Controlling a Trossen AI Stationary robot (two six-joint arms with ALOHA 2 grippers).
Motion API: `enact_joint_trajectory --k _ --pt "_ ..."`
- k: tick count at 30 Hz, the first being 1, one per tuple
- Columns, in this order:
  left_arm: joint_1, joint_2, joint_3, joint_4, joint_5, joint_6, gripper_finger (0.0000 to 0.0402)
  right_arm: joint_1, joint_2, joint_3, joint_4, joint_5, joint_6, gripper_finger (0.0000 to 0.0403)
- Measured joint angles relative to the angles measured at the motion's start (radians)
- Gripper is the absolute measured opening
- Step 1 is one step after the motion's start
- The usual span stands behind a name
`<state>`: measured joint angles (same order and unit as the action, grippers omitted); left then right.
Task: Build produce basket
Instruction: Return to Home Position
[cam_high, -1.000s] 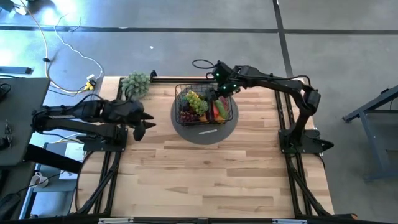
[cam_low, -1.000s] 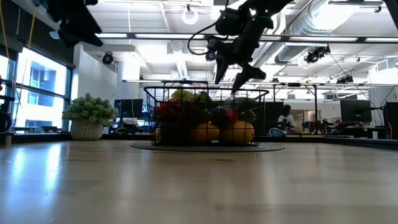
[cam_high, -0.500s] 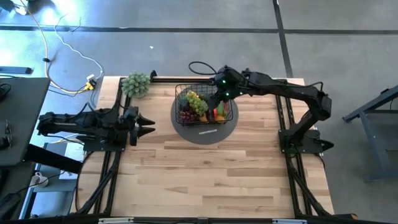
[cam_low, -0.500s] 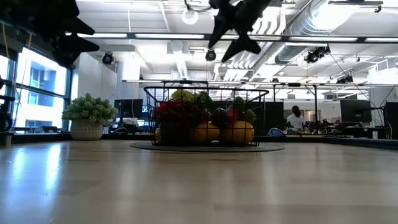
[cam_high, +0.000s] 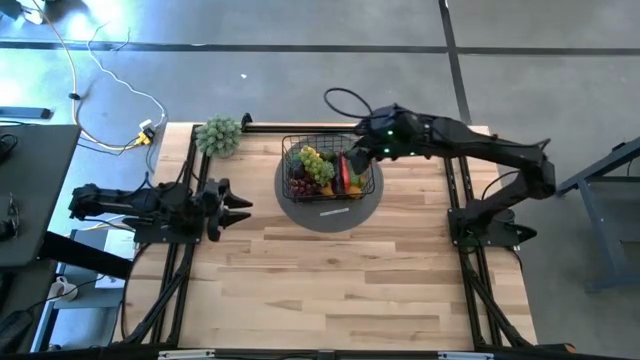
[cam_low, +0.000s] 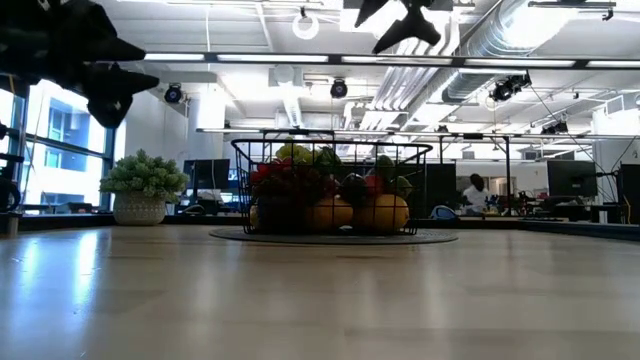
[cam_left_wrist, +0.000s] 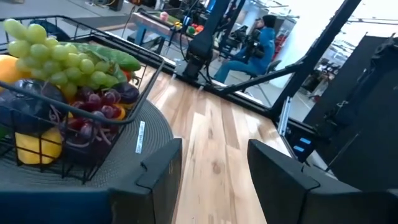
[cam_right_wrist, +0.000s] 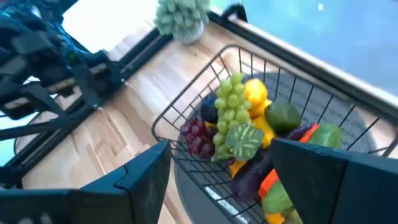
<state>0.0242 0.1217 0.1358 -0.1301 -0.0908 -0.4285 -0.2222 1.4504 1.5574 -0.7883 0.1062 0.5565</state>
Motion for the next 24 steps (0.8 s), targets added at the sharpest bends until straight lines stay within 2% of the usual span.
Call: enact_joint_trajectory --k 6,13,19,21,24 --pt "0.0 0.001 -0.073 0.114 0.005 0.01 0.0172 0.001 -0.077 0.0 -0.04 0.082 -0.087 0.0256" --pt "0.001 0.005 -0.118 0.135 0.038 -0.014 0.0172 0.0 -0.171 0.0 -0.148 0.205 -0.177 0.0256" --pt "0.002 0.004 -0.118 0.132 0.046 -0.031 0.0172 0.0 -0.251 -0.003 -0.236 0.26 -0.245 0.0256" --pt "0.002 0.004 -0.118 0.131 0.046 -0.031 0.0172 0.003 -0.297 -0.055 -0.208 0.264 -0.265 0.0256" --pt "0.002 0.004 -0.118 0.131 0.046 -0.032 0.0172 0.004 -0.408 -0.23 -0.105 0.259 -0.277 0.0256"
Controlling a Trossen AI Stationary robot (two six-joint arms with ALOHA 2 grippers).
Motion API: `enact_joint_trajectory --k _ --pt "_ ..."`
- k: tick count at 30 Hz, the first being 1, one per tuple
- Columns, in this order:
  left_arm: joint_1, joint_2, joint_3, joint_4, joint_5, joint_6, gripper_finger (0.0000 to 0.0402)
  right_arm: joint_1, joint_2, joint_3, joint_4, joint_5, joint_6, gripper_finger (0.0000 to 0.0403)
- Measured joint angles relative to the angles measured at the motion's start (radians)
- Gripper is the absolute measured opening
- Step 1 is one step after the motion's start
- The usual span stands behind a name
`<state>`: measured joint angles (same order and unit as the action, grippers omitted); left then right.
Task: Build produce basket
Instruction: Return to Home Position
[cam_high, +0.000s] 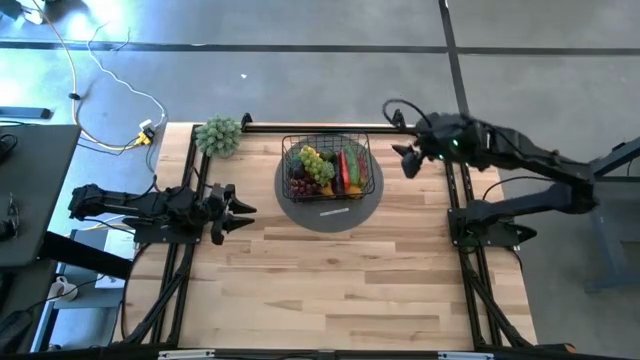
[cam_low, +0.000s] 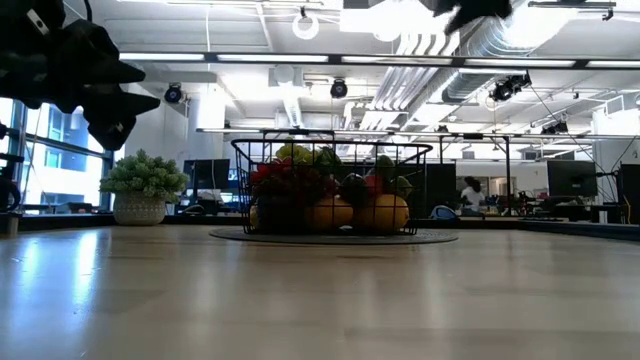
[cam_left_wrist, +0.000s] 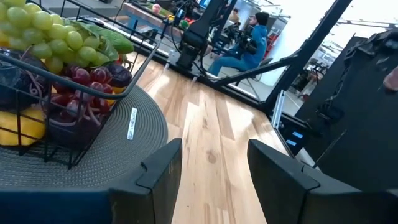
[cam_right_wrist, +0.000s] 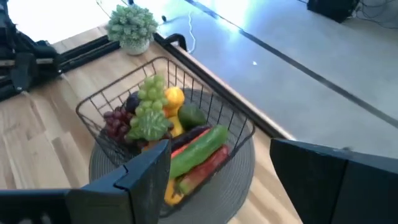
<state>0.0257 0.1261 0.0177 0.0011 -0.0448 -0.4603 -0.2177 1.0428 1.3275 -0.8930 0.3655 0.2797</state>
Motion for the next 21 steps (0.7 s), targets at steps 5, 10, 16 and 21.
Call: enact_joint_trajectory --k 5,10,16,21 --pt "0.0 0.0 0.0 0.0 0.0 0.0 0.0172 -0.004 -0.223 -0.3 0.214 -0.116 0.034 0.0256" --pt "0.0 0.0 0.0 0.0 0.0 0.0 0.0172 0.03 -0.402 -0.538 0.414 -0.149 0.02 0.0256" --pt "0.0 0.0 0.0 0.0 0.0 0.0 0.0172 0.083 -0.587 -0.808 0.609 -0.153 0.012 0.0256" --pt "0.0 0.0 0.0 0.0 0.0 0.0 0.0172 0.118 -0.712 -0.943 0.642 -0.168 0.034 0.0256"
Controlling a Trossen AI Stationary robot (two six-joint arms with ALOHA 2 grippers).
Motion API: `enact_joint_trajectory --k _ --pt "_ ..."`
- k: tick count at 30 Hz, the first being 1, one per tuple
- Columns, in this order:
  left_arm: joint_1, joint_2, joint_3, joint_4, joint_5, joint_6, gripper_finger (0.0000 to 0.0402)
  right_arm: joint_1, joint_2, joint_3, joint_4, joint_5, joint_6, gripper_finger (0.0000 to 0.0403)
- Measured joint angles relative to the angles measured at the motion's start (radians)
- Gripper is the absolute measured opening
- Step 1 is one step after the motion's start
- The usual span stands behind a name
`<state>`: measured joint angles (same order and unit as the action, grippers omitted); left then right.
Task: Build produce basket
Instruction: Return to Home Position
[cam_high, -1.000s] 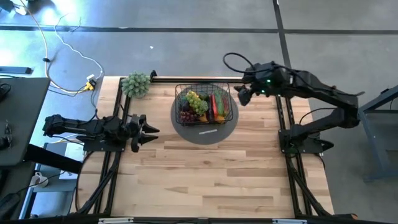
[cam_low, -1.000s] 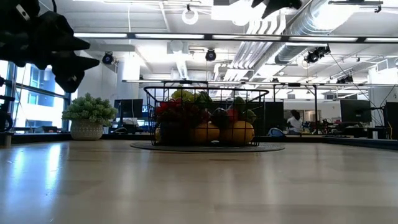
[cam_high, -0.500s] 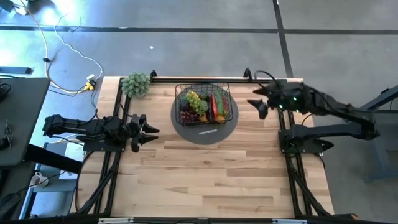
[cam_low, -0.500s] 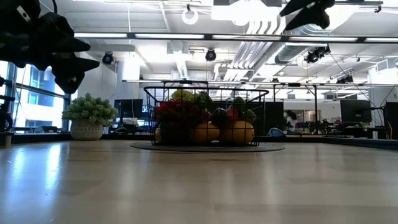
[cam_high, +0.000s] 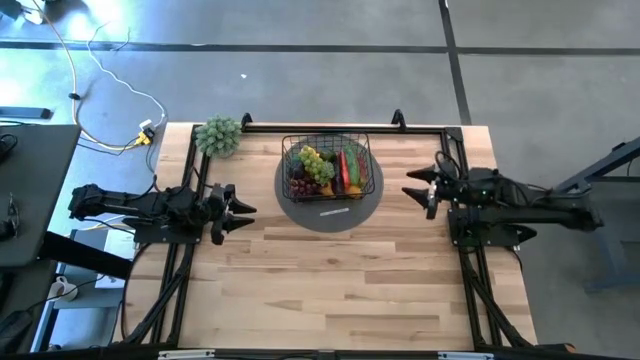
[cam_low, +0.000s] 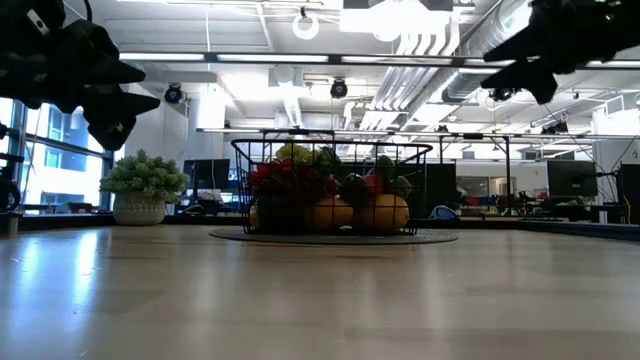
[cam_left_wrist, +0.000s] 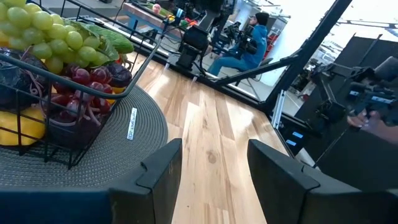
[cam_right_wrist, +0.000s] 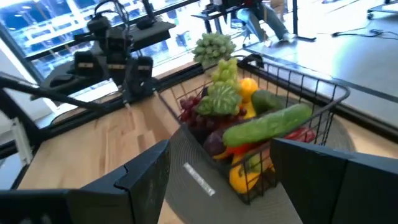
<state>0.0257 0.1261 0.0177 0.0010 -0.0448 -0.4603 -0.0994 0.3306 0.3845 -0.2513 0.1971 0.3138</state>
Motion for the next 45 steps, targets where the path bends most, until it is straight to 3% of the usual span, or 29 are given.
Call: enact_joint_trajectory --k 15,32,45 --pt "0.0 0.0 0.0 0.0 0.0 0.0 0.0172 0.044 -0.324 -0.205 0.025 -0.005 0.002 0.0256" --pt "0.0 0.0 0.001 0.0 0.0 0.0 0.0172 0.044 -0.325 -0.221 -0.041 0.007 -0.023 0.0256" --pt "0.0 0.0 0.001 0.0 0.0 0.0 0.0172 0.044 -0.325 -0.221 -0.126 0.035 0.114 0.0256"
